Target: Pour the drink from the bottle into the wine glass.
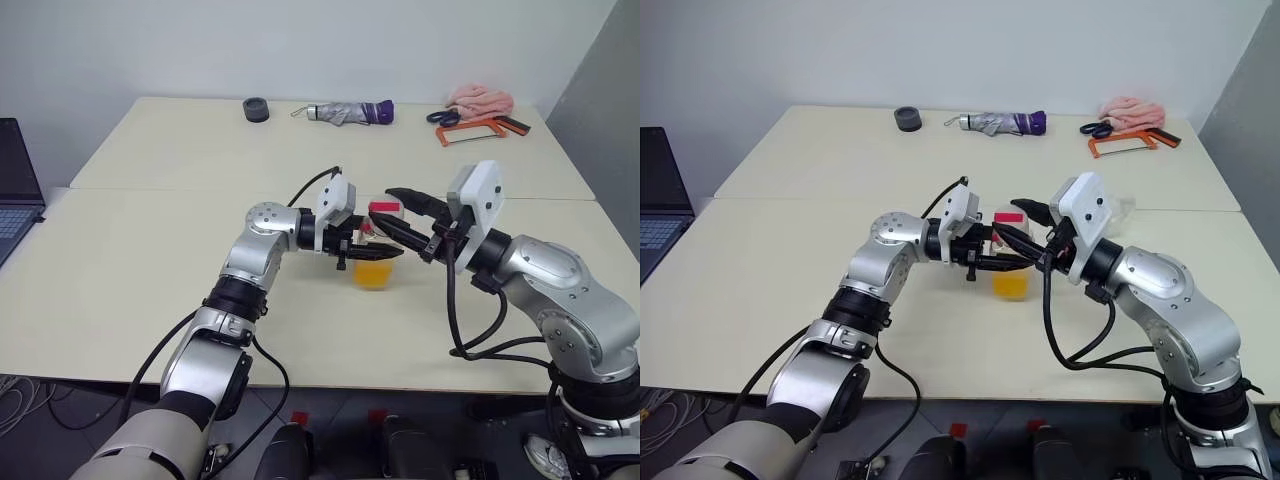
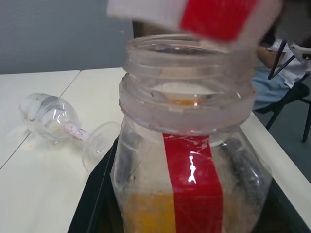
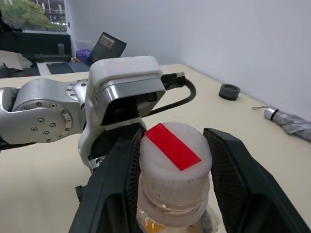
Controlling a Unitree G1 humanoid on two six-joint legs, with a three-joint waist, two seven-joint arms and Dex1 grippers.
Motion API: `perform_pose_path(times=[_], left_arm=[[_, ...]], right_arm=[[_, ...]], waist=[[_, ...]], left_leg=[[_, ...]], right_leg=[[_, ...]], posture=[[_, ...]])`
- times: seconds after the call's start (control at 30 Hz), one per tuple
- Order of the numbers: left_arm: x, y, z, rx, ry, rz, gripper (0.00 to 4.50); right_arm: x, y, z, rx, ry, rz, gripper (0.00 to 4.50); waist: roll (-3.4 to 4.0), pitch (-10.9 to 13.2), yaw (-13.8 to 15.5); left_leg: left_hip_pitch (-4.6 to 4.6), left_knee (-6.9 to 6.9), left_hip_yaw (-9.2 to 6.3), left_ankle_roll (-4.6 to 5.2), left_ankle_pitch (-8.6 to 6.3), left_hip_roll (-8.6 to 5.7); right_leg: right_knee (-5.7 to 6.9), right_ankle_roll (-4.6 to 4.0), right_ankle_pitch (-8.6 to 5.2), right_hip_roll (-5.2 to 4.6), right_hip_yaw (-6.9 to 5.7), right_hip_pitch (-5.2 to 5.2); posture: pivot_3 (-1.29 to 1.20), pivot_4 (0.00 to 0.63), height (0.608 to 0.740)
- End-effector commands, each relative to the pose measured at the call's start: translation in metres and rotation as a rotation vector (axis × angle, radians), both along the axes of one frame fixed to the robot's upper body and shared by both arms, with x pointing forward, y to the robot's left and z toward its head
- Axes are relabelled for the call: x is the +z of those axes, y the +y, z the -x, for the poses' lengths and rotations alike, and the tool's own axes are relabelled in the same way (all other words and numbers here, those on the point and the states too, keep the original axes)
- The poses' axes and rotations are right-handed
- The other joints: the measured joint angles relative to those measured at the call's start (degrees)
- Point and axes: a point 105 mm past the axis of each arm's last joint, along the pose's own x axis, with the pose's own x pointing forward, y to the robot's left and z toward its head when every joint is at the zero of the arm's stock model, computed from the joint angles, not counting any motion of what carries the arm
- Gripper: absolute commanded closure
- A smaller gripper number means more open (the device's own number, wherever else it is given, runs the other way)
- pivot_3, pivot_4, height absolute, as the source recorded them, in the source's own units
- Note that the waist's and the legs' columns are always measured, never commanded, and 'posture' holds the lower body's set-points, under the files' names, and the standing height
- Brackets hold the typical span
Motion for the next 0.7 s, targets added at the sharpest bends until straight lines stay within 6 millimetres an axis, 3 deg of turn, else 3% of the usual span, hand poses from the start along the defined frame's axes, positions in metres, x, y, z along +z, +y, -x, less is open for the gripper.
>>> perform_pose_path(times=[0.03,0.13,0.2,0.43,0.57,0.63,0.7], left_arm=[[0.017,-0.001,0.003,-0.012,-0.061,0.043,2.77],[0.017,-0.001,0.002,-0.005,-0.061,0.048,2.77],[0.017,-0.001,0.001,0.001,-0.060,0.052,2.77],[0.021,0.003,-0.004,0.028,-0.057,0.066,2.77],[0.022,0.006,-0.006,0.041,-0.058,0.067,2.77],[0.023,0.007,-0.007,0.050,-0.060,0.070,2.77],[0.024,0.009,-0.008,0.059,-0.061,0.072,2.77]], right_arm=[[0.026,-0.010,0.015,-0.005,-0.099,-0.093,2.77],[0.028,-0.026,0.018,-0.038,-0.069,-0.120,2.78],[0.016,-0.050,0.015,-0.128,-0.005,-0.099,2.78],[-0.070,-0.134,0.019,-0.462,0.270,-0.036,2.78],[-0.122,-0.160,0.021,-0.618,0.353,0.043,2.78],[-0.138,-0.165,0.022,-0.658,0.380,0.032,2.05],[-0.141,-0.166,0.023,-0.666,0.401,-0.043,1.44]], waist=[[0.00,0.00,0.02],[0.00,0.00,0.07],[0.00,0.00,0.12],[-0.02,0.01,0.34],[-0.01,0.00,-0.09],[-0.01,0.00,-0.20],[0.02,-0.01,-0.25]], left_leg=[[0.00,0.00,0.00,0.00,0.00,0.00],[-0.01,0.00,-0.02,0.00,0.00,0.02],[-0.01,0.00,-0.04,0.00,0.00,0.02],[-0.03,-0.01,0.17,0.01,-0.01,-0.03],[0.08,0.01,0.29,0.02,-0.01,-0.05],[0.12,-0.01,0.31,0.01,-0.01,0.00],[0.15,-0.02,0.31,0.01,-0.01,0.02]], right_leg=[[0.00,0.00,0.00,0.00,0.00,0.00],[0.00,0.00,0.00,-0.02,0.01,0.00],[0.00,0.00,0.00,-0.03,0.00,0.02],[-0.03,0.00,0.00,-0.03,0.04,0.08],[0.02,0.01,-0.01,0.10,0.14,0.08],[0.03,0.01,-0.01,0.20,0.14,0.08],[0.06,0.01,-0.01,0.22,0.16,0.07]], posture=[[0.00,0.150,0.740],[0.00,0.150,0.740],[0.00,0.150,0.740],[0.00,0.150,0.740],[0.00,0.150,0.740],[0.00,0.150,0.740],[0.00,0.150,0.740]])
